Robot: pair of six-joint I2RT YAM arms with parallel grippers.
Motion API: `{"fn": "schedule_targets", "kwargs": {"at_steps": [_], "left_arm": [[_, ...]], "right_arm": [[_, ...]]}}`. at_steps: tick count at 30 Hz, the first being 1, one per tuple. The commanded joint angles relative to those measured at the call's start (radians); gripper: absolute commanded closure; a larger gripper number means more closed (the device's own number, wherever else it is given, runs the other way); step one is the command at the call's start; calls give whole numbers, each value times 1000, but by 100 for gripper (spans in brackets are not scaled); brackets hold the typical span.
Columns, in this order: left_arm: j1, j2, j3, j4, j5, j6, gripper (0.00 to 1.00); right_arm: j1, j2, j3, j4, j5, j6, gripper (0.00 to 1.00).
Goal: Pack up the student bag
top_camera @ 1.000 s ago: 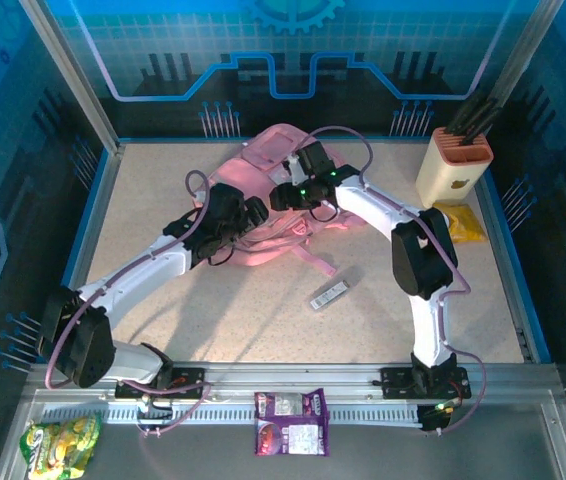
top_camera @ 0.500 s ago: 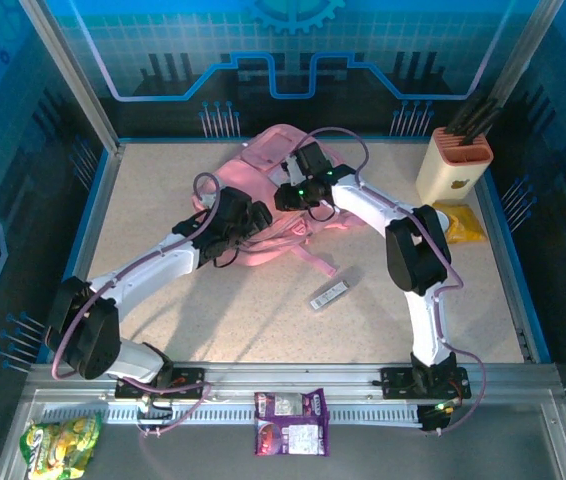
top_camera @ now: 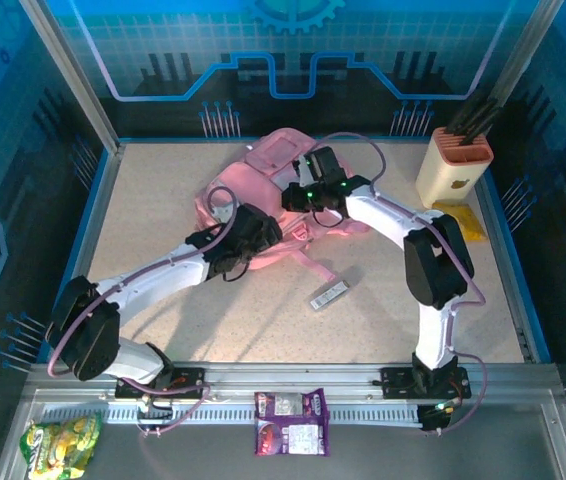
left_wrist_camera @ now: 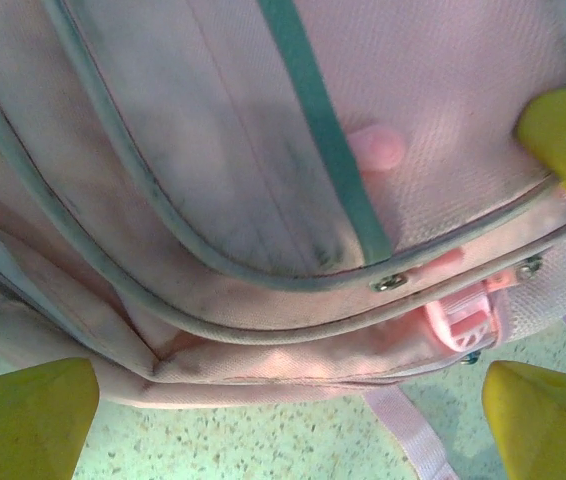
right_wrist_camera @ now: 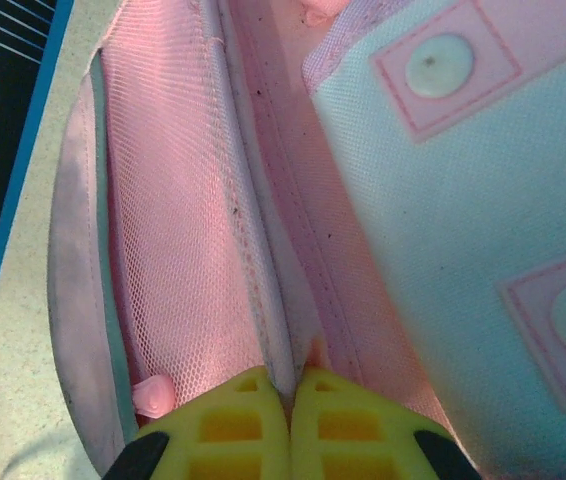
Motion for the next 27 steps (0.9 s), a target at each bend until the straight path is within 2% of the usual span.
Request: {"fn": "schedule_targets", "kwargs": {"at_steps": [1, 4, 8, 11, 14, 18, 22, 27], "left_arm": [[-36, 0, -33, 52, -70, -76, 1], [-42, 26, -15, 116, -68, -37, 1], [-40, 56, 55, 98, -135, 31, 1], [-42, 84, 89, 113, -136, 81, 1], [-45, 111, 149, 2, -153, 57, 1], [-90, 51, 84, 39, -184, 42, 1], [-106, 25, 77, -53, -194, -14, 1], [-107, 35, 77, -57, -201, -48, 1]], "right_arm": [[-4, -98, -43, 117, -40, 82, 100], [0, -134, -101, 162, -36, 119, 100], [7, -180, -175, 224, -23, 184, 100], [8, -182, -176, 234, -13, 222, 100], [11, -189, -185, 279, -1, 295, 100], [15, -183, -177, 325, -8, 372, 100], [30, -195, -169, 336, 6, 386, 100], [51, -209, -165, 349, 18, 406, 100]]}}
